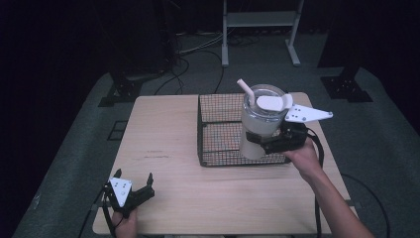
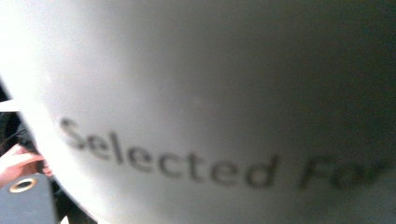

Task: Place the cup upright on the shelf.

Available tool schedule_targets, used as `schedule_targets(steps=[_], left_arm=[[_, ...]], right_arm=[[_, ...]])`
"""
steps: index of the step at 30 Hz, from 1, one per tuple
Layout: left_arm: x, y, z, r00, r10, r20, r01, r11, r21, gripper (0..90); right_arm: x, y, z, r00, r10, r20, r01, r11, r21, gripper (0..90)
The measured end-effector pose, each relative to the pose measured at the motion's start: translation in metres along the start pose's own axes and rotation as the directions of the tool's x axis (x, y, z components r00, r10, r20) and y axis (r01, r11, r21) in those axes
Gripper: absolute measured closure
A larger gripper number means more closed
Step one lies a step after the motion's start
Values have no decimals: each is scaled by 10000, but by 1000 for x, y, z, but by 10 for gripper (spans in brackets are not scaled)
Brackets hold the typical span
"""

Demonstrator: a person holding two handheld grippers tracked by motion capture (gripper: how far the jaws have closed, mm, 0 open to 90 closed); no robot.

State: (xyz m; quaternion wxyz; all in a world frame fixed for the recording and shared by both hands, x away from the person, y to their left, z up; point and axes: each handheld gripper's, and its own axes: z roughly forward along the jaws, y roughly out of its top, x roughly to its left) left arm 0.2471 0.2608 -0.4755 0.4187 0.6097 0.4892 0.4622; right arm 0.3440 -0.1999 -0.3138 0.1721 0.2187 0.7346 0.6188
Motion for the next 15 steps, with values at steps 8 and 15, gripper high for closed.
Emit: schedule_targets(steps=[8, 15], left_arm=[[1, 0, 0, 10000, 6, -29, -6, 10000, -37, 0], [1, 0, -1, 10000, 20, -54, -20, 10000, 18, 0]], right_arm=[[-15, 12, 20, 9999, -44, 147, 43, 10000, 54, 76], [-27, 21, 39, 9995, -158, 282, 152, 9997, 206, 75]])
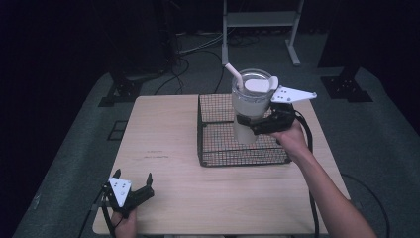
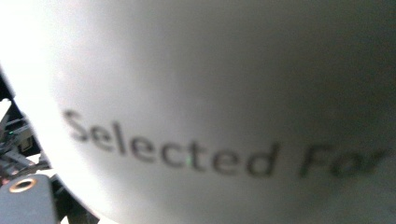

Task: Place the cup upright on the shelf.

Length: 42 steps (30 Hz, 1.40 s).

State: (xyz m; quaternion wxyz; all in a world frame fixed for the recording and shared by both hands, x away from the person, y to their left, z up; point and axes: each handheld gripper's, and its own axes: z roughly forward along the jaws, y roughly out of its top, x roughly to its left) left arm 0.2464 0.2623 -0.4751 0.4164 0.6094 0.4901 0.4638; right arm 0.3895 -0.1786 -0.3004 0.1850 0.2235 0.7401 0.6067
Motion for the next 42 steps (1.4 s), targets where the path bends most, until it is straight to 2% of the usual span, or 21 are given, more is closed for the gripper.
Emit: schedule_targets(steps=[7, 11, 16, 18, 22, 30, 42], left_arm=[[0, 0, 0, 10000, 27, 11, -27, 10000, 2, 0], [1, 0, 1, 10000, -5, -5, 5, 10000, -22, 0], [1, 0, 0, 10000, -20, -2, 20, 10000, -14, 0], [1, 0, 1, 10000, 24, -7, -24, 10000, -33, 0], [1, 0, 0, 10000, 5, -1, -5, 10000, -18, 0], [1, 0, 0, 10000, -8, -12, 8, 10000, -30, 0], [1, 0, -1, 10000, -25, -48, 25, 10000, -53, 0]], right_arm=[[-12, 9, 22, 10000, -23, -14, 23, 10000, 49, 75], [-22, 8, 41, 10000, 13, 3, -13, 10000, 92, 75], [-29, 6, 54, 10000, -44, -22, 44, 9998, 179, 75], [-34, 2, 64, 10000, -40, -56, 40, 9999, 137, 75], [-38, -4, 73, 9999, 57, -105, -55, 9998, 184, 75], [-46, -28, 98, 9990, 284, -357, -262, 9979, 593, 75], [-51, -49, 118, 9969, 420, -670, -351, 9944, 999, 74]])
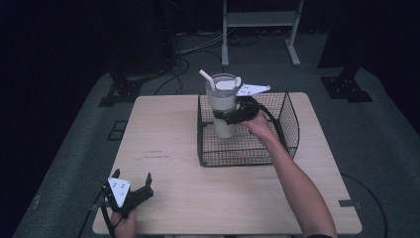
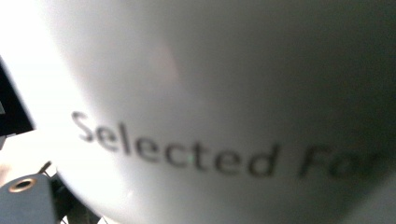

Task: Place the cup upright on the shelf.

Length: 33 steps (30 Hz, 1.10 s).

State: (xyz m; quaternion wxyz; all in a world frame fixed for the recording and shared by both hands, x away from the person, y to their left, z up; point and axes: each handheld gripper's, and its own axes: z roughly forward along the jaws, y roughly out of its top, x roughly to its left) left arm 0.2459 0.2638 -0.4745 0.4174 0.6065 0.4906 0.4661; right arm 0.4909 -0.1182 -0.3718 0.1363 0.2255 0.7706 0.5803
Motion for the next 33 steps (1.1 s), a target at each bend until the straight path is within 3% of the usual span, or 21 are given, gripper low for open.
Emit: schedule_targets(steps=[7, 22, 33], left_arm=[[0, 0, -1, 10000, -32, -12, 32, 10000, -29, 0], [0, 0, -1, 10000, -36, -42, 36, 10000, -72, 0], [0, 0, -2, 9999, -111, -103, 110, 9999, -91, 0]], right_arm=[[-9, -15, 9, 9992, 378, 98, -381, 9987, 349, 74], [-18, -33, 20, 9989, 394, 236, -420, 9913, 1246, 73], [-20, -41, 26, 9985, 498, 210, -521, 9895, 1347, 72]])
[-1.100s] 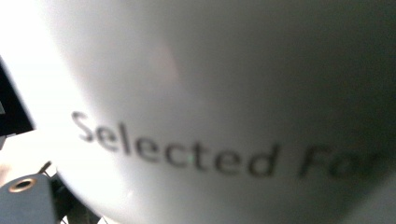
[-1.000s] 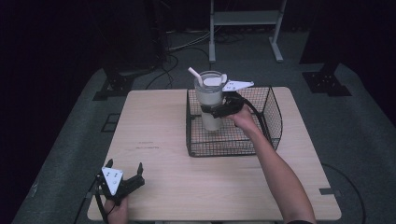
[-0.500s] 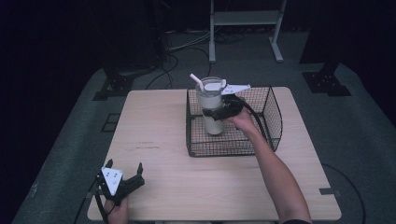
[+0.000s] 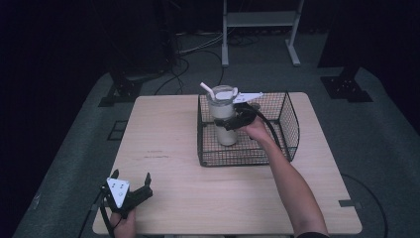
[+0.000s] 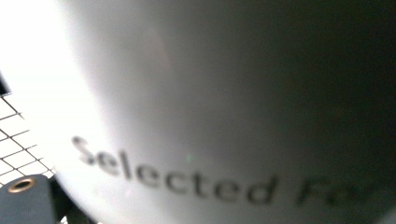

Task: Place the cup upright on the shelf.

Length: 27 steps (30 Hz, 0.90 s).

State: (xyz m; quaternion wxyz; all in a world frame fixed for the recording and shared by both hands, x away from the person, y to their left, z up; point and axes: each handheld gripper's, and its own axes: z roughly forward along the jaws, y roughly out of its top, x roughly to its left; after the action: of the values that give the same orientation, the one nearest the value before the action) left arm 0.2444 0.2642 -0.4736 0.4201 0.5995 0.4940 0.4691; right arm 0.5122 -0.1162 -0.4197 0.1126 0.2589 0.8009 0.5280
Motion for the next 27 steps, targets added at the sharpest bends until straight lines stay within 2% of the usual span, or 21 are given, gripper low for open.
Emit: schedule_targets(steps=[10, 18, 24, 27], left_arm=[[-2, 0, 2, 10000, -1, 49, 1, 10000, 77, 0], [-4, 0, 1, 9998, 155, 159, -156, 9999, 66, 0], [-3, 0, 0, 9999, 64, 132, -65, 10000, 73, 0], [-3, 0, 0, 9997, 160, 159, -161, 9999, 60, 0]], right_arm=[[-2, -6, -4, 9999, -123, -114, 122, 9999, -96, 72], [-3, -10, -8, 9996, -237, -160, 234, 9995, -213, 71], [-3, -11, -11, 9993, -359, -129, 358, 9993, -75, 71], [-3, -13, -14, 9987, -478, -151, 477, 9988, -66, 71]])
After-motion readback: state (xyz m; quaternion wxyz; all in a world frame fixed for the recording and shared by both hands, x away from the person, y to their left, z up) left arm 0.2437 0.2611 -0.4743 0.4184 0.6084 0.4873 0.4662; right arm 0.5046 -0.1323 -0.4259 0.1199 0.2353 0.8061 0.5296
